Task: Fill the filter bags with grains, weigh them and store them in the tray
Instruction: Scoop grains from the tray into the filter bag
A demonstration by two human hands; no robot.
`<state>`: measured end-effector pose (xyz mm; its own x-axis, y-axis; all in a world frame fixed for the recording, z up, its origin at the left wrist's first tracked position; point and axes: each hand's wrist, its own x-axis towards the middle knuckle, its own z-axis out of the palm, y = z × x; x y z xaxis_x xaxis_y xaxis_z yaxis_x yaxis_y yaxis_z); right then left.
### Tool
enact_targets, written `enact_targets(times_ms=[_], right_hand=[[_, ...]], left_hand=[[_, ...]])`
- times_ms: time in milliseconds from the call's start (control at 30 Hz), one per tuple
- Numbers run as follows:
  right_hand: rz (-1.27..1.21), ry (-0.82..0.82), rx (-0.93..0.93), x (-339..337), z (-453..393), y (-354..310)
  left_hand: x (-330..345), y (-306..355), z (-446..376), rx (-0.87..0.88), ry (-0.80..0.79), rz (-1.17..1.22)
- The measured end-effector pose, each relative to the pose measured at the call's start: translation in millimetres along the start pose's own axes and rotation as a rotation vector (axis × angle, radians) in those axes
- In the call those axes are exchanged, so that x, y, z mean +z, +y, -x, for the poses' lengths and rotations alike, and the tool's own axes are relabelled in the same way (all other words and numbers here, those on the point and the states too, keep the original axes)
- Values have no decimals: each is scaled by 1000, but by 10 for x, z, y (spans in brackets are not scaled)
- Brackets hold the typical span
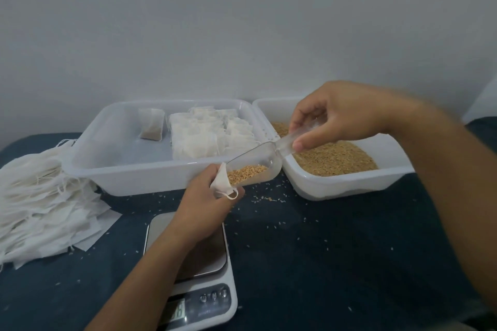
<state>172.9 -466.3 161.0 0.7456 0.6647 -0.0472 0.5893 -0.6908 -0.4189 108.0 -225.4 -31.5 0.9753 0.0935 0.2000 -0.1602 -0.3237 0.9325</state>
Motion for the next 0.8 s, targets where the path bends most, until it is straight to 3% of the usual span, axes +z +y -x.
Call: enact_targets(times_ms=[800], right_hand=[[158, 95, -32, -121, 119, -87]], left_hand=[[29, -32, 3, -29, -44, 14]])
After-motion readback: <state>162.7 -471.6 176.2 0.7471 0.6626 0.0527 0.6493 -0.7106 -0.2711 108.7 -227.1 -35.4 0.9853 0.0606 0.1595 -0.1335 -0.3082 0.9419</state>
